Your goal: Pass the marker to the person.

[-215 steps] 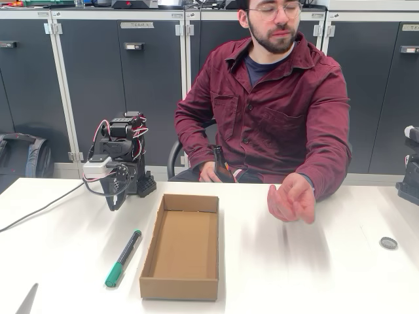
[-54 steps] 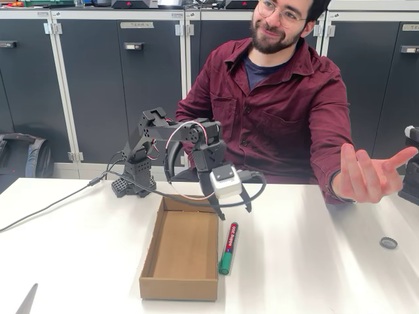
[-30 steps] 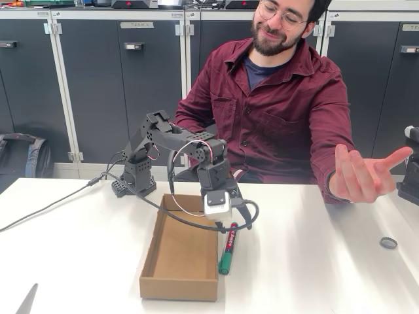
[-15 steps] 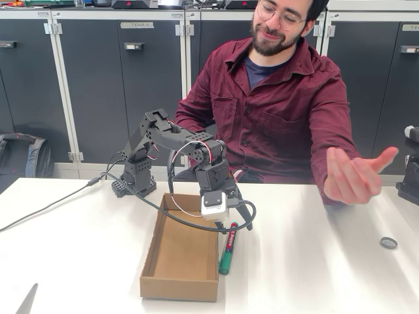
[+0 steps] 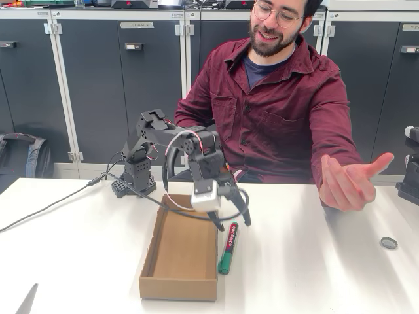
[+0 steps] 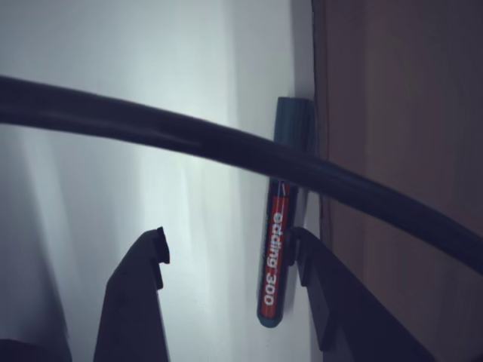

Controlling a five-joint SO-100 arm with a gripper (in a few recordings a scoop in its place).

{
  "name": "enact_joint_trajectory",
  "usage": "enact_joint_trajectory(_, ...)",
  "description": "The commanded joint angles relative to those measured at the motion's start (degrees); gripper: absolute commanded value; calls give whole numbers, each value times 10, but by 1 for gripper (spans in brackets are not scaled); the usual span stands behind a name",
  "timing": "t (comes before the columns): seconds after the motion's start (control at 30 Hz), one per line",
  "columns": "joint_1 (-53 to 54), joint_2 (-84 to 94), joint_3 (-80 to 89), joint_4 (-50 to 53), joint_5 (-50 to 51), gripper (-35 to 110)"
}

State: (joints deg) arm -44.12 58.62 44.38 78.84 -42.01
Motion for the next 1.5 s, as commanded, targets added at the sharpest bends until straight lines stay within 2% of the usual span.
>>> enact_joint_trajectory(0.0, -1, 17, -38, 15, -25, 33)
enact_joint_trajectory(0.27, -12, -42, -156, 93, -35, 33)
enact_joint_trajectory(0.57, -64, -90, -234, 113, -25, 33)
enact_joint_trajectory(0.77, -87, -77, -190, 120, -25, 30)
enact_joint_trajectory(1.47, -98, -64, -51, 100, 86, 32)
